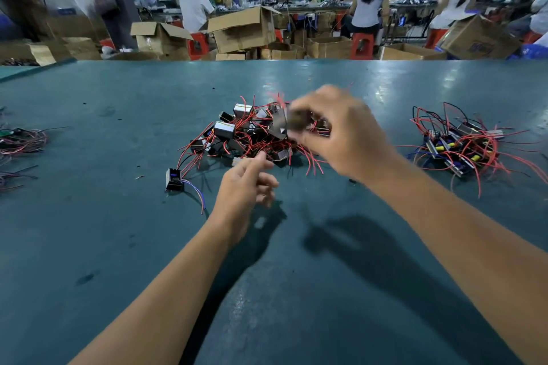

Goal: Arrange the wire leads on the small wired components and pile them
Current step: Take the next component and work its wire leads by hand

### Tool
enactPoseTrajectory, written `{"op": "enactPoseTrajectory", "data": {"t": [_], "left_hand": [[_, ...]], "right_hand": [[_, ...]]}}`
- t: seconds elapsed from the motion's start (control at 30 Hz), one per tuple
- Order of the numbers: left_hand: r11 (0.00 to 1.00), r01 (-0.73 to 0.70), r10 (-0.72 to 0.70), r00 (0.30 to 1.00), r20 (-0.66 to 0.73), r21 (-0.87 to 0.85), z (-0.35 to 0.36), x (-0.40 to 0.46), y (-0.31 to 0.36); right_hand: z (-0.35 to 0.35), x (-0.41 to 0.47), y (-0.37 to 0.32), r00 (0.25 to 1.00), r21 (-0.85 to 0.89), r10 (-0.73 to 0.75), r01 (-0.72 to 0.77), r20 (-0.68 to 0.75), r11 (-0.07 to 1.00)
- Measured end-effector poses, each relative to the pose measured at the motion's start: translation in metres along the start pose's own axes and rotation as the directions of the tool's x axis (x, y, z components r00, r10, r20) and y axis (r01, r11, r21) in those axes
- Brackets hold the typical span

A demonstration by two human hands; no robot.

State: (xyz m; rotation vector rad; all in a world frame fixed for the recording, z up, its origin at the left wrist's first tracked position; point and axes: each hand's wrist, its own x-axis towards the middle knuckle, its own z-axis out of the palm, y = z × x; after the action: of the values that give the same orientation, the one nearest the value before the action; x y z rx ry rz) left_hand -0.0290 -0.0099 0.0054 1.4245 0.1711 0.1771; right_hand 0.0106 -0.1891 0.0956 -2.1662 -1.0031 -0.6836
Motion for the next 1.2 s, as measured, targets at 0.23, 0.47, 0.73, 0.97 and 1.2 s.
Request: {"op": "enactPoseTrajectory", "data": {"t": [0.23,0.47,0.73,0.97,1.2], "left_hand": [[0.966,0.235,-0.259,0.837,0.481,0.11,-0.009,-0.019,0.007],[0.919,0.144,-0.257,0.925,0.282,0.367,-0.023,-0.011,0.007],[0.872,0.115,-0.262,0.93,0.257,0.476,-0.028,-0.011,0.012],[0.744,-0.102,-0.152,0.937,0.316,0.66,-0.028,-0.011,0.008],[0.633,-0.275,-0.011,0.932,0.363,0.724,-0.018,-0.01,-0.002]], "right_hand": [[0.026,-0.074,0.006,0.955,-0.12,-0.124,0.161,0.271,0.98],[0.048,0.032,0.058,0.895,-0.184,0.445,-0.43,0.046,0.884],[0.09,0.071,0.071,0.841,-0.554,0.515,-0.352,0.166,0.754],[-0.01,0.006,0.053,0.789,0.415,0.587,-0.602,0.179,0.682],[-0.039,-0.123,0.039,0.72,0.383,0.627,-0.692,0.298,0.612]]}}
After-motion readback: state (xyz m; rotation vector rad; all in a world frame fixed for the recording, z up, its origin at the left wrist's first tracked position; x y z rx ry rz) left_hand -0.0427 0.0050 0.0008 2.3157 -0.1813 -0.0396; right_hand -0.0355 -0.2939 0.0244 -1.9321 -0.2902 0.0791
